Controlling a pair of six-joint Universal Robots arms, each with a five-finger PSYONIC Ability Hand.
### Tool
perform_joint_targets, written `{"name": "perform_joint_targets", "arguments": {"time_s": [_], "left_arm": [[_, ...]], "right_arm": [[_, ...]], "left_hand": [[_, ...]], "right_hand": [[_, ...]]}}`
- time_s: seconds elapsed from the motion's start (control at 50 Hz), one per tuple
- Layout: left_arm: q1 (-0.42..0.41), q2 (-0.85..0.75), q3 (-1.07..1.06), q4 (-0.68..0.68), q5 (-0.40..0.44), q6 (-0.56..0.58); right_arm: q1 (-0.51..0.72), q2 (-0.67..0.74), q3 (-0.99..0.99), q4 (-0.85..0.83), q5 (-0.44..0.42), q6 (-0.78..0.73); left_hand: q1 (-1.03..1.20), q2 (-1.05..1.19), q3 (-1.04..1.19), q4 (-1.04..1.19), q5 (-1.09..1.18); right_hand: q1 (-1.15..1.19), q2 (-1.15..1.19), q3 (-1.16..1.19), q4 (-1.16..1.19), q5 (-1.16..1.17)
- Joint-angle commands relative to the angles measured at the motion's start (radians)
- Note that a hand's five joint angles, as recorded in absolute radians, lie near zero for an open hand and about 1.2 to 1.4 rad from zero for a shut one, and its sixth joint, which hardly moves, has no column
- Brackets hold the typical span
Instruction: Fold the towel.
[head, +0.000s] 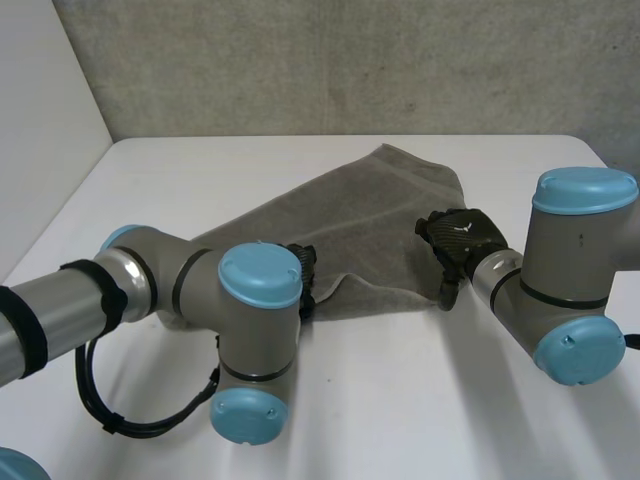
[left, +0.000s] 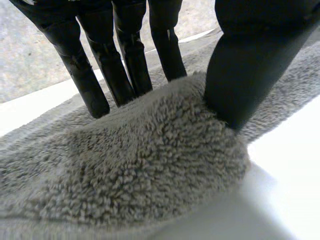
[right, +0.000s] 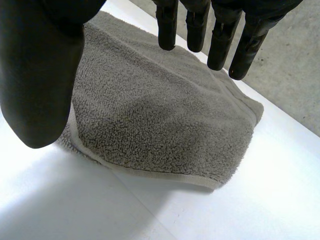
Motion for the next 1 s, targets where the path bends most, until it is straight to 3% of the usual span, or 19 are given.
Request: {"name": "perform_joint_targets", "arguments": {"time_s": [0.02, 0.22, 0.36, 0.44, 0.54, 0.6, 0.64, 0.7, 0.84, 1.0], "left_arm": [[0.001, 0.040, -0.010, -0.007, -0.011, 0.049], [0.001, 0.143, -0.088, -0.006, -0.006, 0.066], [0.012, 0.254, -0.205, -0.007, -0.004, 0.208], [0.015, 0.322, -0.266, 0.002, -0.003, 0.239], [0.032, 0.449, -0.349, 0.000, 0.002, 0.247], [0.038, 0.480, -0.365, -0.001, 0.003, 0.248], [0.055, 0.533, -0.392, -0.003, 0.008, 0.250], [0.069, 0.575, -0.415, -0.004, 0.008, 0.250], [0.101, 0.672, -0.487, -0.006, 0.014, 0.251], [0.170, 0.813, -0.567, -0.007, 0.101, 0.259]], "right_arm": [[0.000, 0.007, -0.003, -0.001, -0.001, -0.002], [-0.002, 0.018, -0.017, 0.000, 0.000, 0.003], [-0.067, 0.030, -0.055, 0.011, -0.020, 0.003], [-0.095, 0.036, -0.078, 0.031, -0.060, 0.001], [-0.149, 0.062, -0.133, 0.129, -0.194, -0.005], [-0.161, 0.067, -0.144, 0.154, -0.230, -0.005], [-0.176, 0.073, -0.152, 0.184, -0.305, -0.006], [-0.183, 0.074, -0.152, 0.184, -0.343, -0.005], [-0.187, 0.082, -0.143, 0.174, -0.354, 0.010], [-0.157, 0.085, -0.094, 0.085, -0.348, 0.136]], "left_hand": [[0.475, 0.475, 0.479, 0.478, 0.480], [0.532, 0.531, 0.536, 0.535, 0.537], [0.532, 0.531, 0.536, 0.535, 0.537], [0.532, 0.531, 0.536, 0.535, 0.537], [0.532, 0.531, 0.536, 0.535, 0.537], [0.532, 0.531, 0.536, 0.535, 0.537], [0.532, 0.531, 0.536, 0.535, 0.537], [0.532, 0.531, 0.536, 0.535, 0.537], [0.532, 0.531, 0.536, 0.535, 0.537], [0.532, 0.531, 0.536, 0.535, 0.537]], "right_hand": [[-0.057, -0.083, -0.071, -0.089, -0.063], [-0.057, -0.083, -0.071, -0.089, -0.063], [-0.057, -0.083, -0.071, -0.089, -0.063], [-0.057, -0.083, -0.071, -0.089, -0.063], [-0.057, -0.083, -0.071, -0.089, -0.063], [-0.057, -0.083, -0.071, -0.089, -0.063], [-0.057, -0.083, -0.071, -0.089, -0.063], [-0.057, -0.083, -0.071, -0.089, -0.063], [-0.057, -0.083, -0.071, -0.089, -0.063], [-0.057, -0.083, -0.071, -0.089, -0.063]]}}
